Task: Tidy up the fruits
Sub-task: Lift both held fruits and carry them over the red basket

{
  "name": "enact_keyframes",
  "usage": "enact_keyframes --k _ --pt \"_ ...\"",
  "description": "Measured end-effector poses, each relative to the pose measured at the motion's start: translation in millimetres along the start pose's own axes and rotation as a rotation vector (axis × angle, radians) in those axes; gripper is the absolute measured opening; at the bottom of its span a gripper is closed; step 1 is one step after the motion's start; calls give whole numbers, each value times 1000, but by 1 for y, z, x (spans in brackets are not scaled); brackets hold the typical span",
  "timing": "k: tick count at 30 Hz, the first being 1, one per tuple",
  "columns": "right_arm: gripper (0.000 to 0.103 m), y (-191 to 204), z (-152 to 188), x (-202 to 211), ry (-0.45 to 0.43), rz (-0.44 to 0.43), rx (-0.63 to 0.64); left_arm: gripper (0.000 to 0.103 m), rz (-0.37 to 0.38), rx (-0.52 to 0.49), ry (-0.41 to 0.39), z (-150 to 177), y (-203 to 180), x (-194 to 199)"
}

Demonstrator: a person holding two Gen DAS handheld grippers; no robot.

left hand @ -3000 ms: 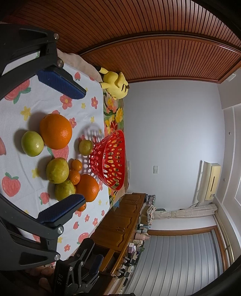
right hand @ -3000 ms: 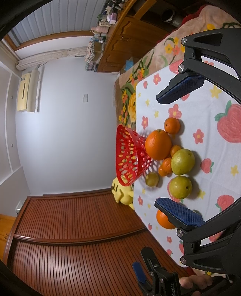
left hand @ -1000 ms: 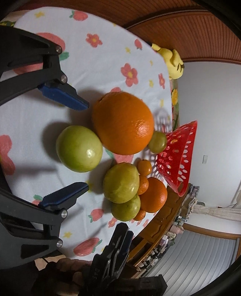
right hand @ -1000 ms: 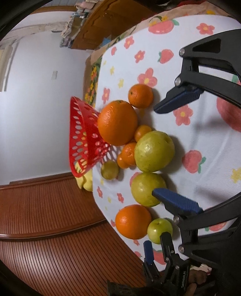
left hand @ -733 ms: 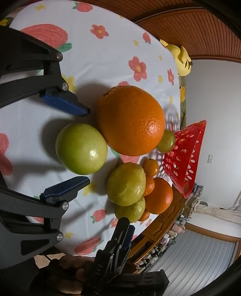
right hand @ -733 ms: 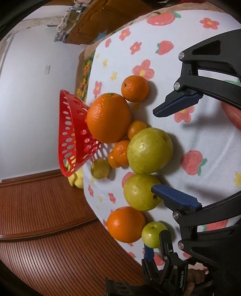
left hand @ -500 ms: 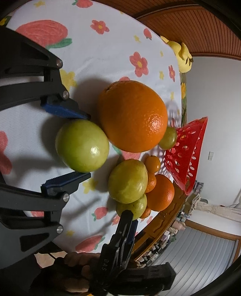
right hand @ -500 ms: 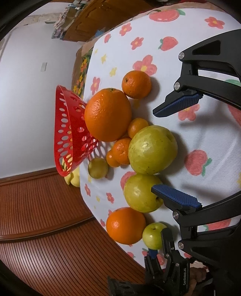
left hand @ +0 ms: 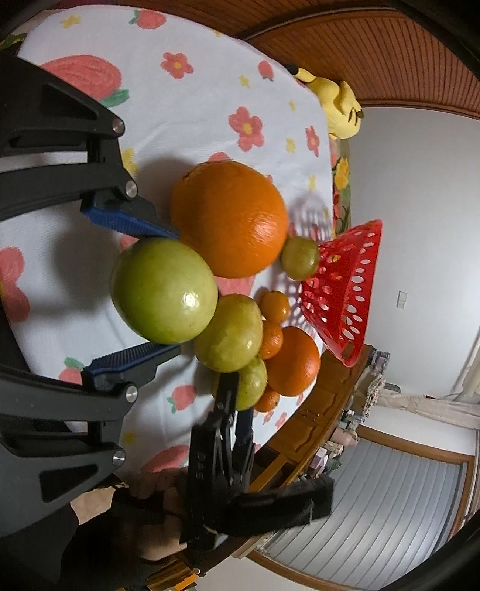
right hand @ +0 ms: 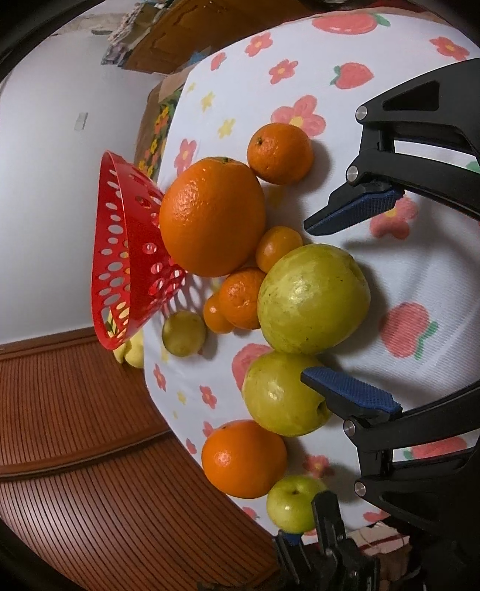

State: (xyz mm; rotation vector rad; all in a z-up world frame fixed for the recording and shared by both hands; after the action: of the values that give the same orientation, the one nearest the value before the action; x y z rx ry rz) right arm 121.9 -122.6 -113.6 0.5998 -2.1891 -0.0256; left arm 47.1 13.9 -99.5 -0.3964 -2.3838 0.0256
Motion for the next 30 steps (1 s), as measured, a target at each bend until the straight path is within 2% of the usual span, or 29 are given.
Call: enact_keyframes --k 5,18,30 --pt "64 -1 -1 -4 12 -11 -2 53 2 -10 -24 -6 -1 8" --pt "63 -6 3 11 -17 -44 -22 53 -9 -26 -67 -29 -1 13" --pt "63 -10 -23 47 -85 -48 -1 53 -28 -78 -121 -71 0 14"
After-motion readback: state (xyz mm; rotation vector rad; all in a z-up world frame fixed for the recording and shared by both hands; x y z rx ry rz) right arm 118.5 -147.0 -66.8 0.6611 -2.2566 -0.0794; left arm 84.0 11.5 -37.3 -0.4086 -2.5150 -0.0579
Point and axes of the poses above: each gripper's, at about its wrist camera, not at the fingertips, and x roughly against the way its jaws point, y to its left, z to its underside, the point moved 3 cm from there along -x, roughly the way its jaws point, and after that the axes turned 8 degrees about -x, right-handed, at the moved point
